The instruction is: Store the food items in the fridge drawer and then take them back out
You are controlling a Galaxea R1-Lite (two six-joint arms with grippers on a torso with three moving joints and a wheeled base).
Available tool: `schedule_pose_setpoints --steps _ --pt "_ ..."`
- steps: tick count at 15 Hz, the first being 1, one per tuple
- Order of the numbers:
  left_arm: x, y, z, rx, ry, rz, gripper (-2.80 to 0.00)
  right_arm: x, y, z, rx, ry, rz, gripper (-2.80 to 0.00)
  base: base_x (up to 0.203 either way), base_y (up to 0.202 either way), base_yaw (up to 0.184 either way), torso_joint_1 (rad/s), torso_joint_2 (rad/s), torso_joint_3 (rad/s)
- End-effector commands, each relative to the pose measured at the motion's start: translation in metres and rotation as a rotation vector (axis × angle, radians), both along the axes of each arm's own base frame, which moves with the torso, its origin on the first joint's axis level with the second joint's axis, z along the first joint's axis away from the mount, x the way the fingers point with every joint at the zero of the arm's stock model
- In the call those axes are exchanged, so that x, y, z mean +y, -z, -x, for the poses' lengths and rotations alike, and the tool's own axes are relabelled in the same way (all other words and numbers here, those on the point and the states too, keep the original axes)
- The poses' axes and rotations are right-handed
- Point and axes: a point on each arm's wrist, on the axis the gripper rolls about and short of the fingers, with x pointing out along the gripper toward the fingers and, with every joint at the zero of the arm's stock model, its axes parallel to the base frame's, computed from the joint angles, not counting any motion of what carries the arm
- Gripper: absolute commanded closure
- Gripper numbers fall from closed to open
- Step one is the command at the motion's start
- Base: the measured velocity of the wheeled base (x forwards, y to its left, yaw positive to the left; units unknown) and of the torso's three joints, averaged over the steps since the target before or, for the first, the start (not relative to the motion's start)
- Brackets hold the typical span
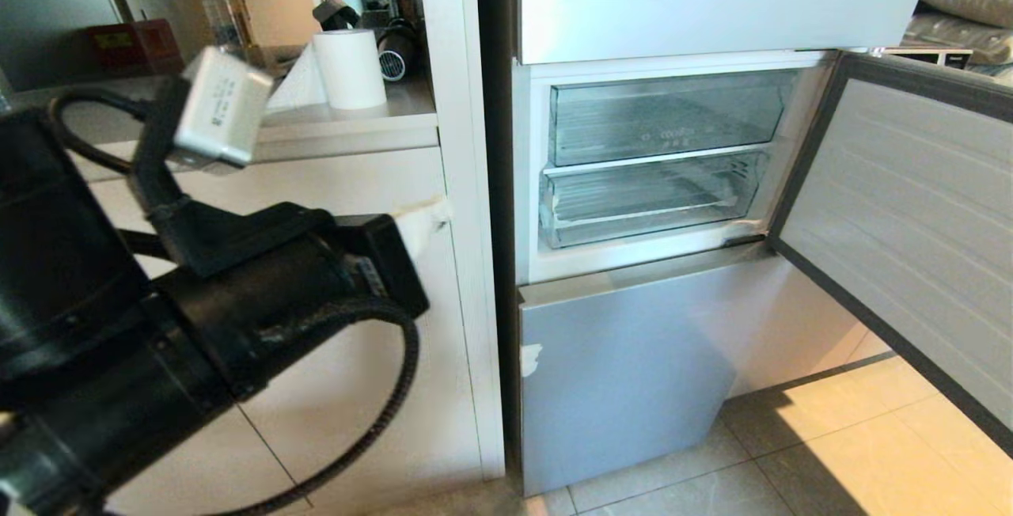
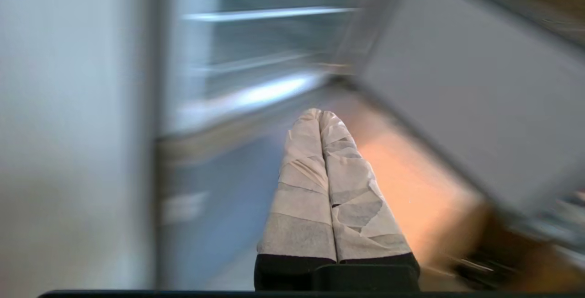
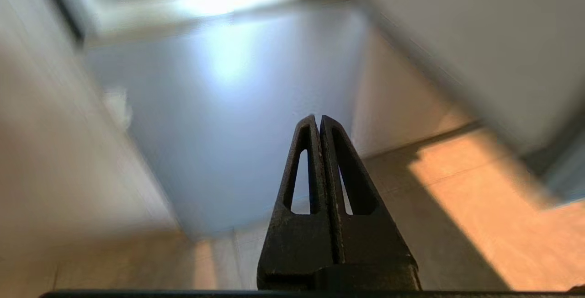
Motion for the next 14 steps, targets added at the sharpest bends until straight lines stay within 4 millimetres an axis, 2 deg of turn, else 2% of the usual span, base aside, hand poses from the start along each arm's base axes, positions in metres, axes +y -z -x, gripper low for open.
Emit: schedule_pose_setpoints --steps 1,4,7,9,11,14 --pt "0.045 -0.002 0.011 -0.053 -0.137 -0.033 0.00 -0.001 -0.024 -0.003 0.011 0.032 -0.020 0.00 0.000 0.000 0.000 0.000 0.00 0.000" --pt "0.068 0.002 0.021 -0.080 -0.222 -0.075 0.00 -0.002 -0.078 -0.036 0.127 0.079 -0.072 0.00 0.000 0.000 0.000 0.000 0.00 0.000" --pt "0.096 0.012 0.028 -0.092 -0.381 -0.198 0.00 -0.003 -0.116 -0.077 0.172 0.116 -0.087 0.00 0.000 0.000 0.000 0.000 0.00 0.000" --pt "0.110 0.013 0.035 -0.101 -0.452 -0.199 0.00 -0.003 -0.129 -0.100 0.174 0.137 -0.084 0.00 0.000 0.000 0.000 0.000 0.00 0.000" --pt "0.119 0.018 0.041 -0.098 -0.495 -0.210 0.00 -0.004 -0.134 -0.118 0.163 0.166 -0.082 0.00 0.000 0.000 0.000 0.000 0.00 0.000" --pt "0.138 0.019 0.057 -0.121 -0.617 -0.230 0.00 -0.007 -0.136 -0.135 0.147 0.254 -0.079 0.00 0.000 0.000 0.000 0.000 0.00 0.000"
